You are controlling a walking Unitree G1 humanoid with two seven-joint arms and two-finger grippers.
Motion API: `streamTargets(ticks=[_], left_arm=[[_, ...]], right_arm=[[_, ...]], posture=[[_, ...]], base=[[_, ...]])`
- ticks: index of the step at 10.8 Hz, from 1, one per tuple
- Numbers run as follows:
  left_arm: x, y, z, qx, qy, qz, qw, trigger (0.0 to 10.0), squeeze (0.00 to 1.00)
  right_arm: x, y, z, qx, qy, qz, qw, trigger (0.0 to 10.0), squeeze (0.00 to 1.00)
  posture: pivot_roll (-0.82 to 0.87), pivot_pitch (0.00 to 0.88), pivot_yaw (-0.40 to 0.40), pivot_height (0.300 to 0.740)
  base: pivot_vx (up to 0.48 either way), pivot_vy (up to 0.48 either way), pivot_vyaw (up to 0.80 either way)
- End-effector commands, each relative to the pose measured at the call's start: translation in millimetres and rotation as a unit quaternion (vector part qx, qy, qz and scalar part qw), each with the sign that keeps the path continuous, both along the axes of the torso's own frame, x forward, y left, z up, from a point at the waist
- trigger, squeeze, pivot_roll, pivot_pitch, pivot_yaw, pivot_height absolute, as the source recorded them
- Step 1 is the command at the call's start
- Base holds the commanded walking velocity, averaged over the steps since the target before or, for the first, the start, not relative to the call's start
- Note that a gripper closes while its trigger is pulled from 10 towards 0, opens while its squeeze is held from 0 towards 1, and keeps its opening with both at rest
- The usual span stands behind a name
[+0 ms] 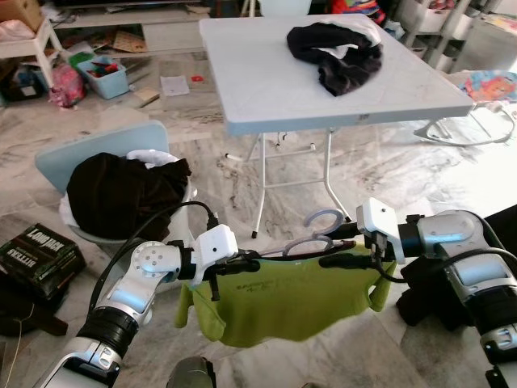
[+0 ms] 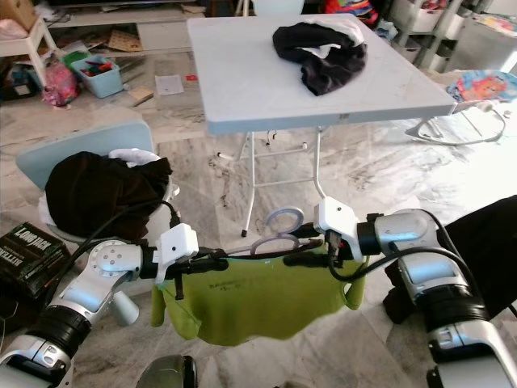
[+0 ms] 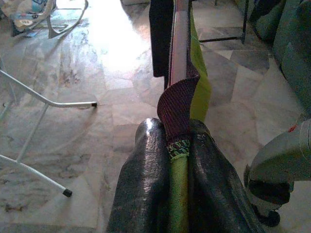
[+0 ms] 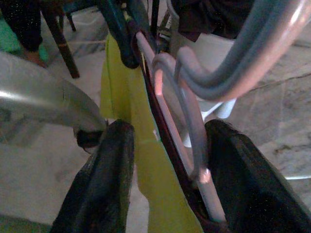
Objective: Hang hanger
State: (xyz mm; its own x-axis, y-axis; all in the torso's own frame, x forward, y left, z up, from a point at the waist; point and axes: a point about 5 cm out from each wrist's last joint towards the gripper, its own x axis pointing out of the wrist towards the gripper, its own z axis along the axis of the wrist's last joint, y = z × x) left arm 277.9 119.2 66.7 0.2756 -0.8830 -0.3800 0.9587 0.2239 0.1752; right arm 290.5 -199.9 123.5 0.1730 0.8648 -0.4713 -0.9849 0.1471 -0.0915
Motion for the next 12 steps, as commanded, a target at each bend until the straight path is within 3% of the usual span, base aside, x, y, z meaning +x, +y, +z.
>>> streamTargets(ticks=[1,7,8,9,10,11,12], left_arm=[[2.6,-6.0,9.7,-0.015,-0.019,-0.008,1.000,0.0,0.00],[4.2,-9.1,12.2,-0.019,-0.023,-0.009,1.000,0.0,0.00],[4.5,-9.3,12.9,-0.020,-0.024,-0.010,0.999,0.0,0.00],[4.6,-9.5,13.3,-0.020,-0.024,-0.010,0.999,0.0,0.00],[4.6,-9.4,13.4,-0.020,-0.024,-0.009,0.999,0.0,0.00],[4.3,-9.4,13.2,-0.021,-0.024,-0.009,0.999,0.0,0.00],[4.1,-9.5,13.4,-0.021,-0.024,-0.009,0.999,0.0,0.00]], right_arm=[[1.1,4.4,7.8,0.015,-0.011,0.004,1.000,0.0,0.00],[-3.0,13.2,-4.5,0.013,0.013,0.000,1.000,0.2,0.00],[-2.3,16.0,-9.5,0.011,0.014,-0.004,1.000,9.4,0.00],[-2.5,17.4,-13.0,0.008,0.014,-0.006,1.000,10.0,0.00],[-2.9,17.6,-15.4,0.006,0.021,-0.008,1.000,10.0,1.00],[-2.6,19.2,-17.6,0.006,0.017,-0.011,1.000,10.0,1.00],[-5.4,19.9,-19.4,0.005,0.026,-0.002,1.000,10.0,0.27]], posture=[[-0.09,0.000,-0.029,0.740],[-0.09,0.000,-0.031,0.740],[-0.09,0.000,-0.030,0.740],[-0.09,0.000,-0.030,0.740],[-0.09,0.000,-0.030,0.740],[-0.08,0.000,-0.031,0.740],[-0.08,0.000,-0.032,0.740]], base=[[0.000,0.000,0.00],[0.000,0.000,0.00],[0.000,0.000,0.00],[0.000,0.000,0.00],[0.000,0.000,0.00],[0.000,0.000,0.00],[0.000,0.000,0.00]])
